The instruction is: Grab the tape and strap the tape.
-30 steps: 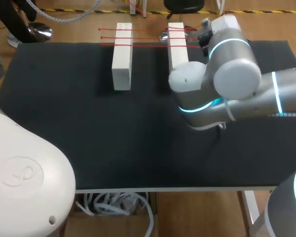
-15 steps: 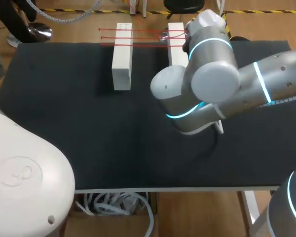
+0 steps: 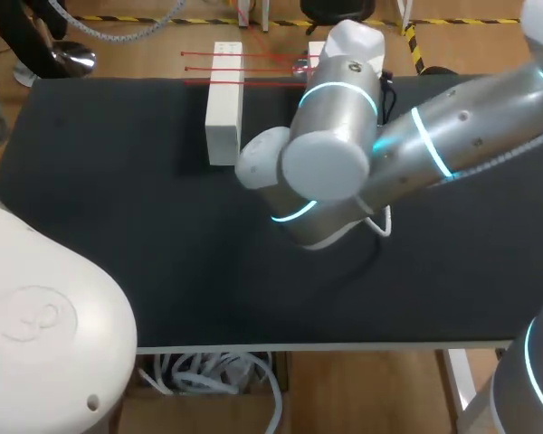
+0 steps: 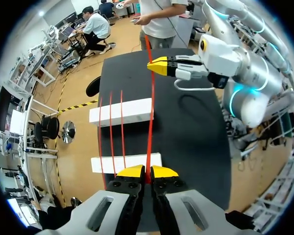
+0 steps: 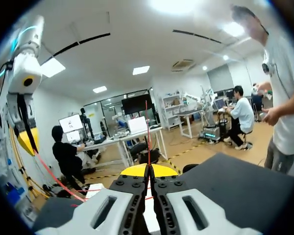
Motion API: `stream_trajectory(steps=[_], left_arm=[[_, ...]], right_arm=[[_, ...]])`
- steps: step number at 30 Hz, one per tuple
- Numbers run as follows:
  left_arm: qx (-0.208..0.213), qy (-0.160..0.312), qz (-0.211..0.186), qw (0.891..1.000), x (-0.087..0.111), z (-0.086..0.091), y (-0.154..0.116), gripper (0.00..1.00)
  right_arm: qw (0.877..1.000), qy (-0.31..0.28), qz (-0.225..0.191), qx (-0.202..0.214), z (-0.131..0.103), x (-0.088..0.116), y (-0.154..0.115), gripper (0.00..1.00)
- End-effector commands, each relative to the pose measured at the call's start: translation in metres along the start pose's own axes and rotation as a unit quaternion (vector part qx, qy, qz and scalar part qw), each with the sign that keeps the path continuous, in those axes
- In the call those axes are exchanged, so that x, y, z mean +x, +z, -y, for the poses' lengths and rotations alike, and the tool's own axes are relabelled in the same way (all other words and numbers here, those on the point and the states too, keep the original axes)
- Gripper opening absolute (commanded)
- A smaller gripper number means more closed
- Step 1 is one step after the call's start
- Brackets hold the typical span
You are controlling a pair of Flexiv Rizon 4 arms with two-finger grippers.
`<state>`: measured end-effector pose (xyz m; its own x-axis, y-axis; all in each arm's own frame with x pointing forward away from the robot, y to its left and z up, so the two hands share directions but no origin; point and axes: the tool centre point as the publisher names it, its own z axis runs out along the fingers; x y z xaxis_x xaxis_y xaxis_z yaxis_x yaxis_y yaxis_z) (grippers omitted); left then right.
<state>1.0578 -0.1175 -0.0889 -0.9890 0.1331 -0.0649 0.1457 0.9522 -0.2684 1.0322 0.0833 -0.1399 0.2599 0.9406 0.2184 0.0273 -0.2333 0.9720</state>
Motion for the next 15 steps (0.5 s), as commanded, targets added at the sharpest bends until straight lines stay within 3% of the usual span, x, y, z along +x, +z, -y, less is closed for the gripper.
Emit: stream_trajectory(steps=[1, 8, 15], left_arm=[[-0.002, -0.001, -0.001, 1.0, 0.0, 0.001, -0.001, 0.0], [-0.002, -0.001, -0.001, 1.0, 0.0, 0.001, -0.001, 0.0], [-0.002, -0.001, -0.001, 1.0, 0.0, 0.001, -0.001, 0.0]], right_arm=[[1.0, -0.007, 0.02, -0.003, 0.001, 0.005, 0.008, 0.0], [0.998, -0.046, -0.033, -0.014, -0.003, -0.003, 0.021, 0.0], [0.99, -0.119, -0.079, -0.005, 0.002, 0.007, 0.005, 0.0]])
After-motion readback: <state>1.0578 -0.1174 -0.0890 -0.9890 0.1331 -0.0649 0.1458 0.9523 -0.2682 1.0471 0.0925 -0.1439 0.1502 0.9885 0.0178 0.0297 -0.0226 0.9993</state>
